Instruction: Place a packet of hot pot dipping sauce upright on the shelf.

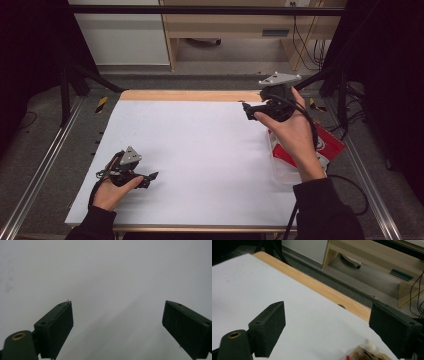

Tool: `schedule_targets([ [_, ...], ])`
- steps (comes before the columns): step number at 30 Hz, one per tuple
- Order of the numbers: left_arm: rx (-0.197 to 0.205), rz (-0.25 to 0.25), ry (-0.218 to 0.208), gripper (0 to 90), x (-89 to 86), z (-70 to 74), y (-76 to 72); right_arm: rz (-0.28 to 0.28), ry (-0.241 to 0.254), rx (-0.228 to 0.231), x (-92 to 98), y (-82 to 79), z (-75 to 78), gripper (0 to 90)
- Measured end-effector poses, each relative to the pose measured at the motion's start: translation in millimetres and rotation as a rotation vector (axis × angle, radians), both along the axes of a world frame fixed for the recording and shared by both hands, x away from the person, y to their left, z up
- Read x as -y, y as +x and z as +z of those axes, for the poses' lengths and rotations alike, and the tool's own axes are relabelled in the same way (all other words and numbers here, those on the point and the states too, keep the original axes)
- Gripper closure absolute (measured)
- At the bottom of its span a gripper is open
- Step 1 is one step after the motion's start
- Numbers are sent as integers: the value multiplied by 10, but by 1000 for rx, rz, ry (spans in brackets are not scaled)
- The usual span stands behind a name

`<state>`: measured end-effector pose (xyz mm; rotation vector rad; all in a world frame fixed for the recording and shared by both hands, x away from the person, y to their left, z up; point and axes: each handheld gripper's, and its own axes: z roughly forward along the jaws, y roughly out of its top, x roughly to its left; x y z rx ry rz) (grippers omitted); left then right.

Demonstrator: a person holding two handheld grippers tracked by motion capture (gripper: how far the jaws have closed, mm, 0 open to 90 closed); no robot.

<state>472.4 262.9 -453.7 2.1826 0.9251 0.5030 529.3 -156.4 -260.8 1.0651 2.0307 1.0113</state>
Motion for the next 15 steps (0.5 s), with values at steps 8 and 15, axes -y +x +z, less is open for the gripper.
schedule_targets([
  [8, 1, 4, 0, 94, -11, 1, 5, 7, 53, 9, -303, 36, -238, 109],
  [15, 1, 7, 1, 90, -17, 1, 9, 17, 63, -15, -461, 51, -471, 97],
])
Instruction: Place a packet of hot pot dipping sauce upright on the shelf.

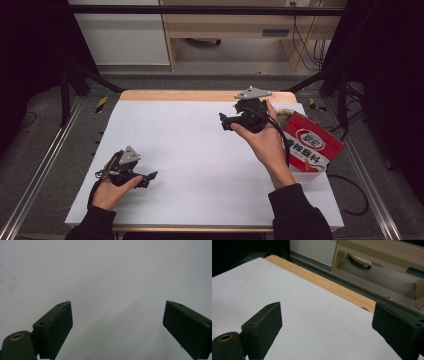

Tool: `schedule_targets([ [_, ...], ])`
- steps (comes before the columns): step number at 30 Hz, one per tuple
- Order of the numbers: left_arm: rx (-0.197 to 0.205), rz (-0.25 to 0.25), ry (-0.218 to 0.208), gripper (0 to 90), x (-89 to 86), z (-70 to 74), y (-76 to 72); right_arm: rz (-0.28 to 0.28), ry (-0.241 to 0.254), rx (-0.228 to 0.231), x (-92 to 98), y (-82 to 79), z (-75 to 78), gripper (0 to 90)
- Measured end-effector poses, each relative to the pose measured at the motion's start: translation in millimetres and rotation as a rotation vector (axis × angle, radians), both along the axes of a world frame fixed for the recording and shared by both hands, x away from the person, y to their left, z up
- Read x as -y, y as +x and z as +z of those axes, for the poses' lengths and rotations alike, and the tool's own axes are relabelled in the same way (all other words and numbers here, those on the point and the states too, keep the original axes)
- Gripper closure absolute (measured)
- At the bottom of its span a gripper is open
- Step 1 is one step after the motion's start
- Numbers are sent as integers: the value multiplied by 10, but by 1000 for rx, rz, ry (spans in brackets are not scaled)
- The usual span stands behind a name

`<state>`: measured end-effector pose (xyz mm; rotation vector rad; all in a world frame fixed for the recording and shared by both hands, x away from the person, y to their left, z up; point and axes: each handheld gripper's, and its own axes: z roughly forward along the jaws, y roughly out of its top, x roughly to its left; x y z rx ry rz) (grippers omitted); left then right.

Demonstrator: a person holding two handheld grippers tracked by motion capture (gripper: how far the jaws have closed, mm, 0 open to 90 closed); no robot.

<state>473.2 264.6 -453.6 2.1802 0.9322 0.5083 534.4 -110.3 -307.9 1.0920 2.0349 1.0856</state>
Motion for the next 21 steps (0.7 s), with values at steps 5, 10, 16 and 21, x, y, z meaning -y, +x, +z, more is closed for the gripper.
schedule_targets([
  [5, 0, 0, 0, 88, 1, -3, 3, -23, 11, -7, -47, 23, -137, 96],
  [10, 2, 1, -2, 85, -3, -5, 6, -37, 5, -31, -84, 47, -287, 91],
  [16, 1, 3, 0, 84, -4, -8, 7, -39, 16, -63, -113, 50, -449, 79],
  [21, 1, 3, -2, 83, -6, -8, 8, -54, 14, -87, -108, 37, -578, 78],
])
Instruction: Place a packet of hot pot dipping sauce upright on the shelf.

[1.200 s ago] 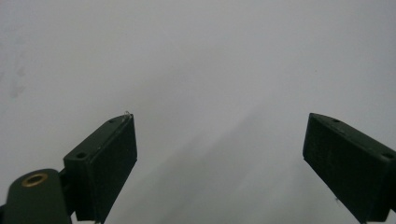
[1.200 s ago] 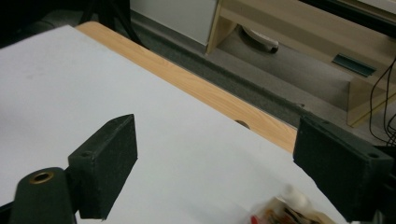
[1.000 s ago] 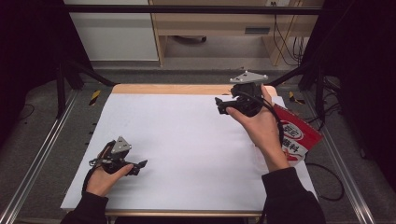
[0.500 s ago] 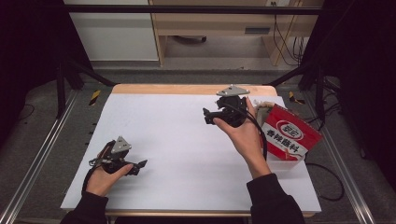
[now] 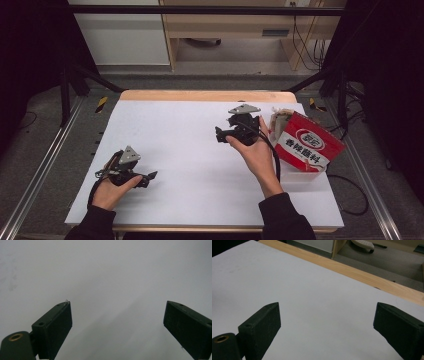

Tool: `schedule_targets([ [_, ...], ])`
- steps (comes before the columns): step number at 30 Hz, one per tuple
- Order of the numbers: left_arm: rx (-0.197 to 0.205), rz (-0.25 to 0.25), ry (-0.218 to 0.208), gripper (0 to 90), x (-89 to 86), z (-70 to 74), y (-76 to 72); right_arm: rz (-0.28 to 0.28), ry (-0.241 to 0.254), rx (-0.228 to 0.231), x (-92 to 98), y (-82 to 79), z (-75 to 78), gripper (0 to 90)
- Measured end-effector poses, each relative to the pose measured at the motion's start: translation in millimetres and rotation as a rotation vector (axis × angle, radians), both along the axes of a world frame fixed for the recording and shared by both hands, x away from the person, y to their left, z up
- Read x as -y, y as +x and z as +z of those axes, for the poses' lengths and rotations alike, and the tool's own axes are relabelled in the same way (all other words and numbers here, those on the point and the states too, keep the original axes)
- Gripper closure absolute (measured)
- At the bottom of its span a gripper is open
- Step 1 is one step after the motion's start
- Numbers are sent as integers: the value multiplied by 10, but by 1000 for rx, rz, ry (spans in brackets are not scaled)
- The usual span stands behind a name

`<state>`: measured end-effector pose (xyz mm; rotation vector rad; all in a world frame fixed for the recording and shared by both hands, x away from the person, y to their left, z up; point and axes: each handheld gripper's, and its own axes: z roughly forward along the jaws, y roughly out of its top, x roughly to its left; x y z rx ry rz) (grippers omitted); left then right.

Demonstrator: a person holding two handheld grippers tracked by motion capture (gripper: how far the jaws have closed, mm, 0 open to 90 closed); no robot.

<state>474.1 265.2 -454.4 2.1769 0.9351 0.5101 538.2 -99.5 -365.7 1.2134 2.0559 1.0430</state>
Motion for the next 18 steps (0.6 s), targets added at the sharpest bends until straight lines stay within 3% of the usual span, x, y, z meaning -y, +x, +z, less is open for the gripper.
schedule_targets([
  [13, 1, 3, 3, 80, 2, -4, 2, 9, -2, -79, 10, -165, -427, 78],
  [18, 4, 4, 5, 77, 0, -2, 6, 13, 19, -93, 24, -228, -584, 77],
])
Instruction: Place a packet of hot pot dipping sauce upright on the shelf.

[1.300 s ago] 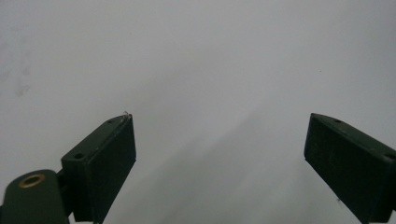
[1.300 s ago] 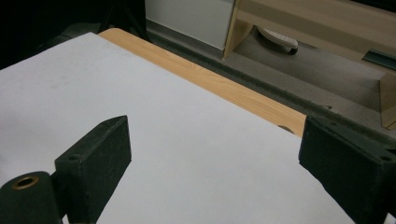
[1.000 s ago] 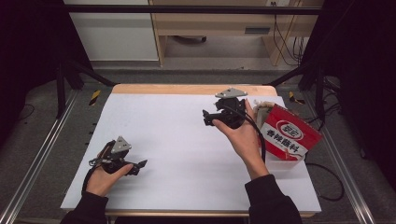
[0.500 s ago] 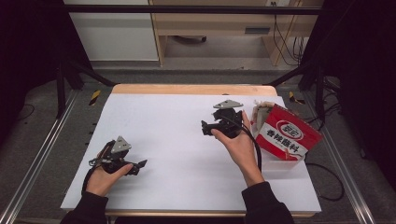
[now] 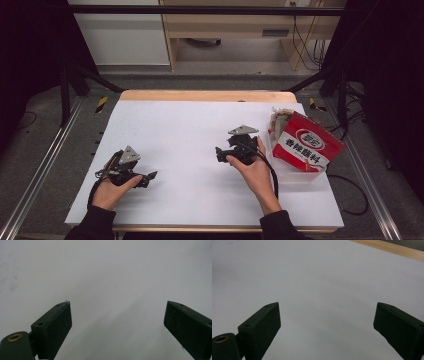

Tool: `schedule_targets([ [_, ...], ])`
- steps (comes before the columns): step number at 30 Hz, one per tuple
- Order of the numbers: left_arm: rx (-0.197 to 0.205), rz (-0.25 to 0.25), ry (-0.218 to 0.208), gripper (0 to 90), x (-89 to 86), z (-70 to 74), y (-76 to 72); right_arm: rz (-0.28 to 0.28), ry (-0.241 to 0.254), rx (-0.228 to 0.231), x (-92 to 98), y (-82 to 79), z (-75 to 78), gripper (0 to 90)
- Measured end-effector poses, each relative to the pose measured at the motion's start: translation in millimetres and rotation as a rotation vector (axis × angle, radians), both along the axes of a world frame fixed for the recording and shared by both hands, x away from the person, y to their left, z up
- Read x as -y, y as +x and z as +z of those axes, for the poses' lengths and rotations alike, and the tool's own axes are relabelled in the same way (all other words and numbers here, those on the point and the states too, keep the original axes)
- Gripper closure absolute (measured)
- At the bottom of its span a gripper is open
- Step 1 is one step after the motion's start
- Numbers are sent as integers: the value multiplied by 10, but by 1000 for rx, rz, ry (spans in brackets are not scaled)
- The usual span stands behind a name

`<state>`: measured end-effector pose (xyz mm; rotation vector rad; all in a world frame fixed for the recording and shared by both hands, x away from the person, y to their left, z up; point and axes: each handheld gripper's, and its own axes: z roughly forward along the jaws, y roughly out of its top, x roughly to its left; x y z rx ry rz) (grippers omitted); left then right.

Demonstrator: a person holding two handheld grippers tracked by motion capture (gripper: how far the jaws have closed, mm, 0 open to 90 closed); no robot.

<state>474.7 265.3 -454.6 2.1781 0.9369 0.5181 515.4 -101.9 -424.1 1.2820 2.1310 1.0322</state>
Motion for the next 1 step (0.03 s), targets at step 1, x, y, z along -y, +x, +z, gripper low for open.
schedule_targets([
  [1, 0, 3, 3, 75, 2, 2, 3, 0, -6, -2, 1, -5, -19, 77],
])
